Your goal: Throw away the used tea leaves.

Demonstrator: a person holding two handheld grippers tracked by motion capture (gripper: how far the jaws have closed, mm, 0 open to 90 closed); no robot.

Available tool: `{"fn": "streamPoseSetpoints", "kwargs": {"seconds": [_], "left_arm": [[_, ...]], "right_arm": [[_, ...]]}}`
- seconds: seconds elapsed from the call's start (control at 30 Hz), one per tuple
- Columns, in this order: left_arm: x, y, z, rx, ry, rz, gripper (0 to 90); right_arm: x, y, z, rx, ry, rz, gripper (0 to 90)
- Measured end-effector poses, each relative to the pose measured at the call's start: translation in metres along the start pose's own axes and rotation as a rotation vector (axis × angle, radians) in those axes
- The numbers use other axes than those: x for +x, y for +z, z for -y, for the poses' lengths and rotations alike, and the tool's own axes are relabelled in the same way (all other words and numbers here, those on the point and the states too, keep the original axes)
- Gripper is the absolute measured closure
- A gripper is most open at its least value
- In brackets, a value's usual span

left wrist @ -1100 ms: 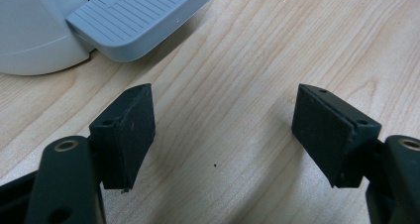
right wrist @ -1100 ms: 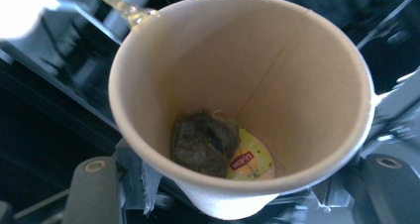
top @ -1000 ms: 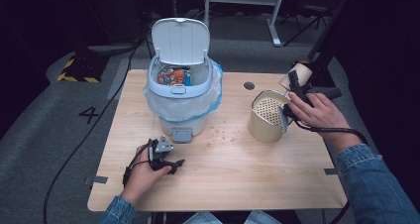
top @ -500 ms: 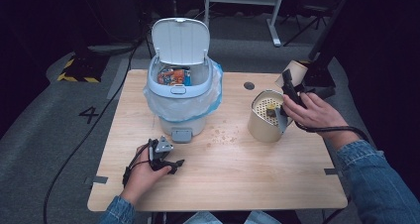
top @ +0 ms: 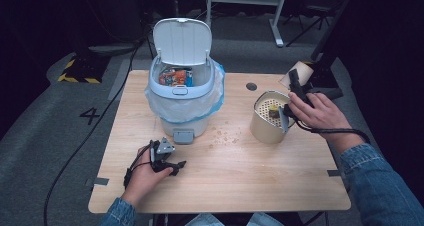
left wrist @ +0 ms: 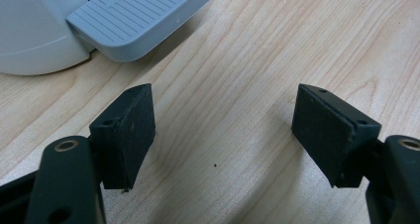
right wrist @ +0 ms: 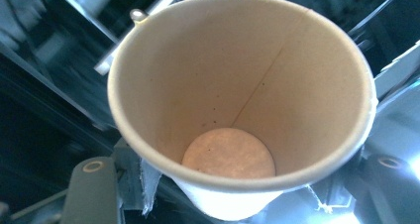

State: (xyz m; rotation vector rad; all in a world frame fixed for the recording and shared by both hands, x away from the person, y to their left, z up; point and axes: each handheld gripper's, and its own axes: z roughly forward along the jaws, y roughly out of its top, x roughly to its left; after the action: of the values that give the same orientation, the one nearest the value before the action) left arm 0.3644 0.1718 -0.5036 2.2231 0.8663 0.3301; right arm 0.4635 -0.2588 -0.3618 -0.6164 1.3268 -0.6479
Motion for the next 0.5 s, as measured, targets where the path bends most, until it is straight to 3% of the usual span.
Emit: {"fn": "streamPoseSetpoints", "kwargs": {"seconds": [0.07, 0.1, 0.13, 0.3, 0.4, 0.43, 0.47, 0.5], "left_arm": [[0.0, 0.0, 0.0, 0.0, 0.0, 0.0, 25.4], [0.0, 0.0, 0.0, 0.0, 0.0, 0.0, 25.4], [0.0, 0.0, 0.0, 0.0, 0.0, 0.0, 25.4], [0.0, 0.0, 0.0, 0.0, 0.0, 0.0, 25.4], [0.0, 0.0, 0.0, 0.0, 0.001, -0.001, 25.4], [0.0, 0.0, 0.0, 0.0, 0.001, -0.001, 25.4], [0.0, 0.0, 0.0, 0.0, 0.0, 0.0, 25.4], [0.0, 0.0, 0.0, 0.0, 0.0, 0.0, 25.4]], "right_arm": [[-0.001, 0.002, 0.006, -0.019, 0.124, -0.058, 33.2], [-0.001, 0.002, 0.006, -0.019, 0.124, -0.058, 33.2], [-0.003, 0.004, 0.014, -0.042, 0.245, -0.111, 33.0], [0.0, 0.008, 0.033, -0.136, 0.631, -0.283, 32.6], [0.004, 0.011, 0.044, -0.172, 0.811, -0.368, 32.6], [0.004, 0.011, 0.044, -0.172, 0.811, -0.368, 32.6], [0.009, 0.013, 0.052, -0.199, 0.95, -0.414, 32.6], [0.009, 0.013, 0.052, -0.199, 0.95, -0.414, 32.6]]}}
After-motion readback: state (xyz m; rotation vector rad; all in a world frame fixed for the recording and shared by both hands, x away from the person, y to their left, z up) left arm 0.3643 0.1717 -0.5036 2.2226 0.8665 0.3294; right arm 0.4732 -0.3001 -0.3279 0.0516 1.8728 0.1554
